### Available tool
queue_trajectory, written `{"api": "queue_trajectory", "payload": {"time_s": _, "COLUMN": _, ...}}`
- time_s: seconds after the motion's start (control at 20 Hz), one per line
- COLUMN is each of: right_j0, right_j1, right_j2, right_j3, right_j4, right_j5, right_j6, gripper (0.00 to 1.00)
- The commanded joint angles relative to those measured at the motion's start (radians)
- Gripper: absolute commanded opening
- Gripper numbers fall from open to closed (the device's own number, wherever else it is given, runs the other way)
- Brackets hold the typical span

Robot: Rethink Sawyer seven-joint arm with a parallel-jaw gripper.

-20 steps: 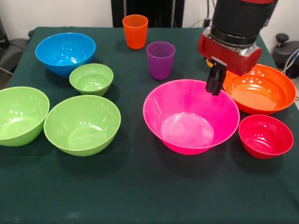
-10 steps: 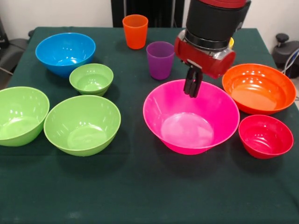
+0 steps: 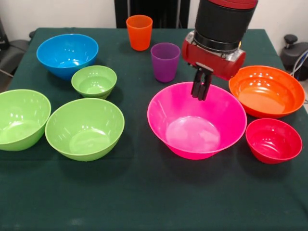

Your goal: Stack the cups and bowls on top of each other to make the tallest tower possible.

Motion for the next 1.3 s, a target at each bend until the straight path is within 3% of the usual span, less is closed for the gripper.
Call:
{"api": "queue_trajectory", "payload": {"time_s": 0.05, "right_j0": -0.034, "right_j1": 0.028, "right_j2": 0.227, "right_j3": -0.051, "right_j4": -0.12, "right_j5": 0.296, "right_j6": -0.435, "gripper": 0.0}}
{"api": "queue_trajectory", "payload": {"time_s": 0.2, "right_j0": -0.048, "right_j1": -0.001, "right_j2": 0.247, "right_j3": 0.002, "right_j4": -0.112, "right_j5": 0.159, "right_j6": -0.376, "gripper": 0.0}}
{"api": "queue_trajectory", "payload": {"time_s": 0.4, "right_j0": -0.031, "right_j1": -0.024, "right_j2": 0.225, "right_j3": 0.023, "right_j4": -0.157, "right_j5": 0.069, "right_j6": -0.343, "gripper": 0.0}}
{"api": "queue_trajectory", "payload": {"time_s": 0.45, "right_j0": -0.018, "right_j1": -0.032, "right_j2": 0.203, "right_j3": 0.03, "right_j4": -0.162, "right_j5": 0.081, "right_j6": -0.322, "gripper": 0.0}}
{"api": "queue_trajectory", "payload": {"time_s": 0.65, "right_j0": -0.067, "right_j1": -0.047, "right_j2": 0.266, "right_j3": 0.071, "right_j4": -0.149, "right_j5": 0.097, "right_j6": -0.397, "gripper": 0.0}}
{"api": "queue_trajectory", "payload": {"time_s": 1.3, "right_j0": -0.09, "right_j1": -0.08, "right_j2": 0.269, "right_j3": 0.129, "right_j4": -0.165, "right_j5": 0.06, "right_j6": -0.295, "gripper": 0.0}}
